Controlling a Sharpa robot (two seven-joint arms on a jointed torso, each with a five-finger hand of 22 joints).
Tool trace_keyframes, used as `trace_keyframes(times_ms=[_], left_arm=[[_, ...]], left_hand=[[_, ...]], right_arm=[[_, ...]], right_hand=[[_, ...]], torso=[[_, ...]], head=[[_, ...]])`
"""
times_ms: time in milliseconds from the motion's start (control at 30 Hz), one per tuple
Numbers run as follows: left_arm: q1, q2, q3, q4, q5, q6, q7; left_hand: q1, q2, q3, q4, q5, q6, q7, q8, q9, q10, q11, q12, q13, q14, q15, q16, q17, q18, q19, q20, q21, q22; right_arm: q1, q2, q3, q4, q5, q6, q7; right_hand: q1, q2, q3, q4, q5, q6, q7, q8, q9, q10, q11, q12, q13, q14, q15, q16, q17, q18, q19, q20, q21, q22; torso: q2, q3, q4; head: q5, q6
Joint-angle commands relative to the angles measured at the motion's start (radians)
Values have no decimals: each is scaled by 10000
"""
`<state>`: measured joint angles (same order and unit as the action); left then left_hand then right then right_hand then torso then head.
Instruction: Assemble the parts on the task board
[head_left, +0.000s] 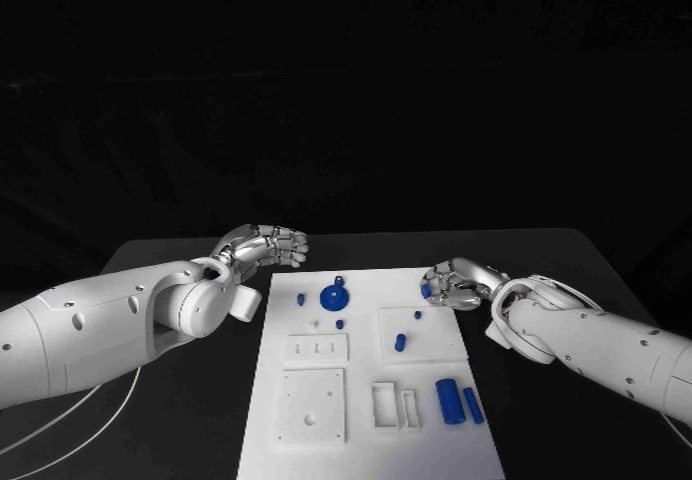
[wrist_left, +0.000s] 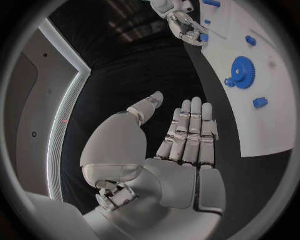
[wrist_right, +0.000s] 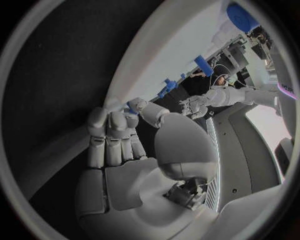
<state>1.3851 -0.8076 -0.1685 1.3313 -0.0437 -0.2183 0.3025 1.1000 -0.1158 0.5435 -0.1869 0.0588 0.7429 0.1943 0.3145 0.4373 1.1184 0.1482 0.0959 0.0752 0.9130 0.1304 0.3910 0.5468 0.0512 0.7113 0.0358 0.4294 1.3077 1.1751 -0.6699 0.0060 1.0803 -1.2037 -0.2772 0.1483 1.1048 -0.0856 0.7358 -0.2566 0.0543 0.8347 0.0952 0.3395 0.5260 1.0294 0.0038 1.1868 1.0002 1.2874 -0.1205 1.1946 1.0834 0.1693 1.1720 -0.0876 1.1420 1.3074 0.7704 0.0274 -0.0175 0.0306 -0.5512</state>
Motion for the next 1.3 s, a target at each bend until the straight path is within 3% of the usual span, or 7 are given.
trace_keyframes(times_ms=[33,300,633,1300], left_arm=[[6,3,8,26,-26,121,40],[6,-7,8,29,-42,123,37],[7,-23,8,50,-69,99,22],[7,-14,9,40,-165,147,7]], left_hand=[[-66,17,0,-24,9,-16,113,-33,-13,18,30,-25,-12,23,23,-41,16,178,-18,-36,11,189],[-66,18,1,-23,10,-16,114,-33,-13,19,30,-25,-12,23,23,-42,17,178,-18,-36,11,189],[-59,20,5,-26,11,-13,115,-31,-13,23,28,-24,-12,25,22,-42,19,180,-18,-37,12,190],[-21,44,27,-45,13,19,101,-13,-9,41,20,-19,-11,35,18,-42,29,182,-14,-40,17,193]], right_arm=[[-11,4,-9,16,-120,159,9],[-12,7,-12,66,358,201,-159],[-13,11,-15,66,447,207,-348],[-20,9,-16,193,757,-321,-544]], right_hand=[[-97,-23,74,17,-52,1832,26,53,27,-308,-161,-1,13,-28,8,-39,14,925,6,-8,35,158],[-304,-67,-43,58,-53,2028,-51,218,190,-262,-230,36,34,-16,-53,-33,18,925,29,2,56,156],[-586,-24,-279,5,-52,2205,-224,543,694,-59,-392,511,357,-25,-203,-9,42,925,33,16,67,144],[-668,81,-36,-12,-51,2157,-261,686,1242,-202,-430,863,719,-48,-242,41,86,925,18,-3,90,152]], torso=[[-3,5,-1],[-2,2,-4],[3,-2,2],[2,12,2]], head=[[-13,-10],[-26,-10],[-24,-25],[-41,-16]])
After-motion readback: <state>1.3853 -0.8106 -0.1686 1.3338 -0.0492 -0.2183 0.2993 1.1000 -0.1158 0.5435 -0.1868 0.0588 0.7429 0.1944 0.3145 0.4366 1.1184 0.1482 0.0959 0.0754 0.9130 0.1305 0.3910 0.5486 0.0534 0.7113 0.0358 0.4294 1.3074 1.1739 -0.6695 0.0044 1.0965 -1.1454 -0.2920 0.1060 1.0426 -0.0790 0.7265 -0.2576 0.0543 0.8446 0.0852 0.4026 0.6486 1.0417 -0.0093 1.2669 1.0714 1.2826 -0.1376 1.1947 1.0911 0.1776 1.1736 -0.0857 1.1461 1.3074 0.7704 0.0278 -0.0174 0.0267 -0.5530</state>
